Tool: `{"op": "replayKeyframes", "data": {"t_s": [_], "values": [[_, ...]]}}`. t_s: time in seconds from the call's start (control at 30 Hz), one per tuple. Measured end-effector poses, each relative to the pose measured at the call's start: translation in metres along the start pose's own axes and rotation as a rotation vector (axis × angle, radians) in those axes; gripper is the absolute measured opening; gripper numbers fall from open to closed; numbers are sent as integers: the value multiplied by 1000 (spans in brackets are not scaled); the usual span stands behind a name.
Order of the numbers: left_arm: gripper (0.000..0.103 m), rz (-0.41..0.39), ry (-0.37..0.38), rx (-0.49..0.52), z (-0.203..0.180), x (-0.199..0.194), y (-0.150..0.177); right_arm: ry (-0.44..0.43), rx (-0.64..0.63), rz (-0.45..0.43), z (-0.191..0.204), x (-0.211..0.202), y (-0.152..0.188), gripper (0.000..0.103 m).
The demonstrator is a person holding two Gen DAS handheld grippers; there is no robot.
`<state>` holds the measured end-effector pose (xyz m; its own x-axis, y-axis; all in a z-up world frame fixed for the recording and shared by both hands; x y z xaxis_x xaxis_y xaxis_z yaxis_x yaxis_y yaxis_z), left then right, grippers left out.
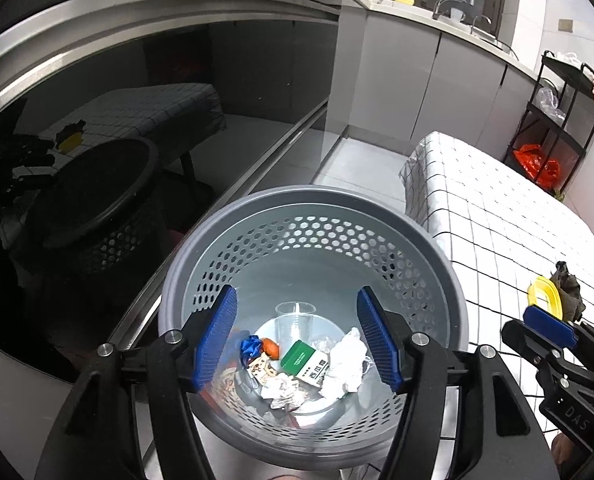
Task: Collect trash
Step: 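Move both open tools back over the table toward the grey glove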
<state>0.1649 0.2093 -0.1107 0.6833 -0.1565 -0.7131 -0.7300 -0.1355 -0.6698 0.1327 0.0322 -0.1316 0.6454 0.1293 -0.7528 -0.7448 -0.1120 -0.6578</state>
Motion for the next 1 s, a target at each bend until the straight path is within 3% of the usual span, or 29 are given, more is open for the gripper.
{"op": "replayKeyframes", "data": {"t_s": [0.3, 0.47, 0.7, 1.0], "values": [[74, -13, 53, 46, -43, -5, 1, 97, 55, -27, -73, -33, 21, 56], [75, -17, 79, 89, -75, -5, 6, 162, 109, -44, -126, -52, 29, 62], [78, -8, 115, 183, -131, 1, 19, 232, 204, -55, -201, -69, 38, 62], [82, 1, 138, 271, -185, 9, 27, 263, 269, -85, -253, -69, 26, 63]]}}
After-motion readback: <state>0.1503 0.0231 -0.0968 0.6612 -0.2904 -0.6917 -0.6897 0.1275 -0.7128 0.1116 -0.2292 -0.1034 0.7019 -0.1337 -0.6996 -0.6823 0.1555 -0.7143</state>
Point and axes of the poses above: each gripper's, at about its wrist camera, not at the fingertips, and x roughly the way its jaws point, z to its left, y to its underside, the point moved 10 cm from there along x, roughly the way its jaws point, and after that the axes turned 12 degrees about y, right-handed, at the moved point
